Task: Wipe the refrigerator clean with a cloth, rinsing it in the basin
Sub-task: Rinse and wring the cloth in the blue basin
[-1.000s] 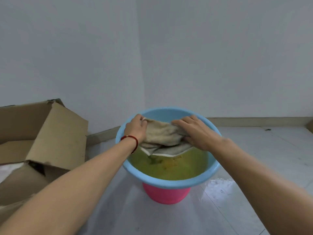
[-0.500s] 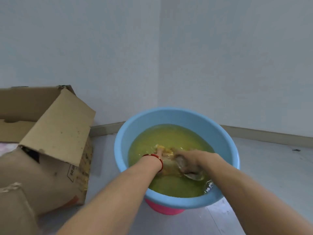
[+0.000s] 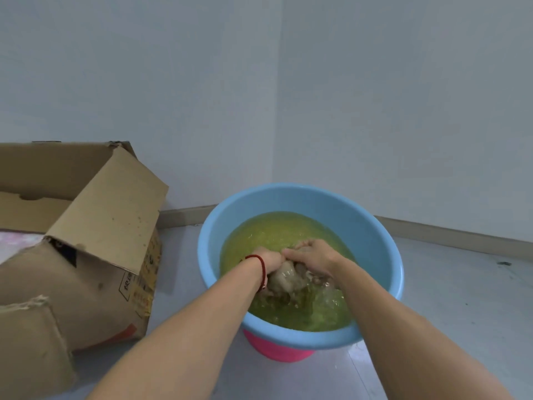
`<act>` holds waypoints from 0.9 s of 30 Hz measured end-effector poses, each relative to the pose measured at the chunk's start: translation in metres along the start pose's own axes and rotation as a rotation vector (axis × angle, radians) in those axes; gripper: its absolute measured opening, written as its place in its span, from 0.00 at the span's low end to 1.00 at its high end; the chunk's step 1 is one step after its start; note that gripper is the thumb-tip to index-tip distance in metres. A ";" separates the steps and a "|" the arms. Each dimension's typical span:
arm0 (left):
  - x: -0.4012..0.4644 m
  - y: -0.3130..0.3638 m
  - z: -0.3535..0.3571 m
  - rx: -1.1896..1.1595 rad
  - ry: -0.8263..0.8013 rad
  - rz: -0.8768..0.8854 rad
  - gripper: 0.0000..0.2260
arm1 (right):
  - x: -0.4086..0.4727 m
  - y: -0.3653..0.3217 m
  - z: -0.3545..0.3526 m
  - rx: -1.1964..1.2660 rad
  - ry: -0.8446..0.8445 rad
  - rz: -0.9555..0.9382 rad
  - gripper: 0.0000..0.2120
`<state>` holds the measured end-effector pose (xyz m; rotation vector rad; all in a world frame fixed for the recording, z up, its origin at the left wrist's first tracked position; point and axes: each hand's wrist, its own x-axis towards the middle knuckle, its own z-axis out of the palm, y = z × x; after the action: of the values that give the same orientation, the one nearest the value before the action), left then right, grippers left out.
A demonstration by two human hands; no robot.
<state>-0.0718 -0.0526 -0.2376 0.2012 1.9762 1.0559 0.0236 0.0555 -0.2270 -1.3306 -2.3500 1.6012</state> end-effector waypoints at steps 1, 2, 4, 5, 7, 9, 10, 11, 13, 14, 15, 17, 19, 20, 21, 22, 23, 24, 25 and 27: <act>-0.009 0.003 -0.008 0.037 0.090 0.048 0.15 | -0.002 0.003 -0.007 -0.158 0.057 -0.039 0.24; -0.012 0.005 -0.016 0.118 0.189 0.122 0.13 | -0.003 0.005 -0.014 -0.353 0.127 -0.063 0.28; -0.021 0.008 -0.025 0.269 0.356 0.287 0.08 | -0.005 0.006 -0.021 -0.631 0.212 -0.077 0.30; -0.024 0.010 -0.025 0.355 0.417 0.358 0.07 | -0.005 0.004 -0.023 -0.687 0.235 -0.072 0.29; -0.022 0.009 -0.021 0.567 0.470 0.399 0.08 | -0.003 0.001 -0.023 -0.754 0.283 -0.009 0.23; -0.016 0.004 -0.018 0.680 0.379 0.282 0.16 | -0.003 0.001 -0.015 -0.734 0.285 0.079 0.19; -0.015 0.003 -0.016 0.661 0.284 0.189 0.20 | -0.002 0.003 -0.006 -0.702 0.245 0.115 0.22; -0.015 0.004 -0.015 0.621 0.188 0.124 0.22 | -0.001 0.002 0.004 -0.666 0.199 0.149 0.25; -0.021 0.006 -0.009 0.519 0.042 0.080 0.21 | 0.005 -0.004 0.028 -0.543 0.107 0.157 0.31; -0.025 0.006 -0.008 0.494 0.022 0.096 0.20 | 0.007 -0.010 0.039 -0.420 0.078 0.132 0.33; -0.029 0.009 -0.006 0.446 -0.001 0.073 0.20 | 0.012 -0.016 0.047 -0.262 0.060 0.125 0.33; -0.028 0.009 -0.008 0.323 -0.022 0.052 0.23 | 0.013 -0.026 0.055 0.055 0.033 0.152 0.29; -0.028 0.009 -0.012 0.302 -0.021 0.048 0.21 | 0.012 -0.030 0.056 0.142 0.020 0.150 0.23; -0.028 0.007 -0.015 0.328 0.012 0.055 0.20 | 0.011 -0.031 0.055 0.096 0.035 0.106 0.24; -0.027 0.006 -0.017 0.316 0.027 0.065 0.18 | 0.010 -0.032 0.051 -0.055 0.072 0.039 0.26; -0.027 0.004 -0.021 0.334 0.032 0.084 0.16 | 0.006 -0.030 0.046 -0.264 0.129 -0.013 0.27; -0.029 0.004 -0.026 0.348 0.035 0.084 0.15 | 0.003 -0.030 0.040 -0.464 0.208 -0.038 0.27; -0.026 0.004 -0.030 0.405 0.063 0.088 0.15 | 0.000 -0.026 0.031 -0.622 0.280 -0.057 0.24; -0.023 0.004 -0.034 0.467 0.107 0.111 0.14 | -0.001 -0.022 0.024 -0.715 0.327 -0.063 0.22; -0.021 0.005 -0.037 0.623 0.202 0.137 0.11 | -0.002 -0.013 0.012 -0.744 0.372 -0.060 0.18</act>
<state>-0.0883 -0.0825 -0.2110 0.5901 2.4600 0.5231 0.0114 0.0435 -0.2225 -1.4410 -2.7711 0.3747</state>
